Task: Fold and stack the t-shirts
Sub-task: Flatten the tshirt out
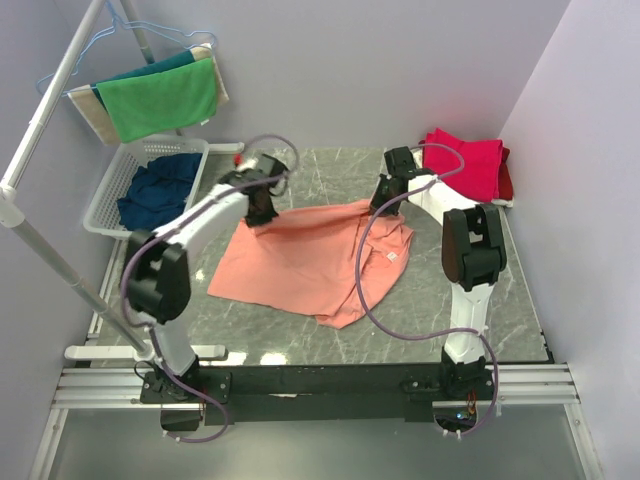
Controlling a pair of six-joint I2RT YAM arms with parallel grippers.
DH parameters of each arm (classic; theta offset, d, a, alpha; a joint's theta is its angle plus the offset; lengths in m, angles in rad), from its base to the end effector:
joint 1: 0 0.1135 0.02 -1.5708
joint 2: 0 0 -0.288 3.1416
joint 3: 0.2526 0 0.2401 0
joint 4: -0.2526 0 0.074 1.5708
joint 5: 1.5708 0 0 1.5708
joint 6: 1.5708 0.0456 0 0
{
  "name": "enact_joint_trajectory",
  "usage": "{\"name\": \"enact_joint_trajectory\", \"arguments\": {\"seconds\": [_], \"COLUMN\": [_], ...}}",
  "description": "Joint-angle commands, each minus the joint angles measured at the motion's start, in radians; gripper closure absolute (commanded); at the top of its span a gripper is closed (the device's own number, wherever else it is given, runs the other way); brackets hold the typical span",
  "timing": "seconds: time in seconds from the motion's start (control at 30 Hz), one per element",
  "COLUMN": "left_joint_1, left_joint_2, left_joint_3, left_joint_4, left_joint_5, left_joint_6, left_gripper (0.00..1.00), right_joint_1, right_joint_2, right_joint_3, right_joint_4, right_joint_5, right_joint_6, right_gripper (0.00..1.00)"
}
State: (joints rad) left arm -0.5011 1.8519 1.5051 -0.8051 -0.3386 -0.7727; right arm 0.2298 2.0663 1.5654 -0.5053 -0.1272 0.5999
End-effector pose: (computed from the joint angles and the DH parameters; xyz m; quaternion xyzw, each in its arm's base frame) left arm 0.3463 -0.1724 0.2607 -0.1652 0.9505 0.0106 0.2628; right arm 0.4402 0.1089 0.2071 0.1590 0.9454 0.1679 0.2298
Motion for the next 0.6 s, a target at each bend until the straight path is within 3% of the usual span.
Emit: {"name": "enact_joint_trajectory", "arguments": {"seconds": [0.0,0.47,0.57], "left_joint_1": [0.081,0.156,0.17], "left_joint_2": [-0.169,-0.232,-0.241], "left_joint_3": [0.057,0.069,0.066], "left_joint_4": [-0.032,-0.019,-0.005], "left_joint_5": [-0.226,-0.309,-0.298], "left_joint_6": [-0.005,0.038,0.055], "left_gripper": [0.99,0.99,0.99], "right_joint_1": [-0.009,-0.009,-0.009], "right_joint_2": [-0.078,-0.104,-0.106], "right_joint_3": [0.027,0.039,0.033], "right_joint_4": [-0.032,-0.035,-0.029], "right_joint_5": [0.043,-0.003,-0.006], "right_joint_6": [-0.017,-0.034,-0.032], "right_gripper": [0.89,0.82,1.0]}}
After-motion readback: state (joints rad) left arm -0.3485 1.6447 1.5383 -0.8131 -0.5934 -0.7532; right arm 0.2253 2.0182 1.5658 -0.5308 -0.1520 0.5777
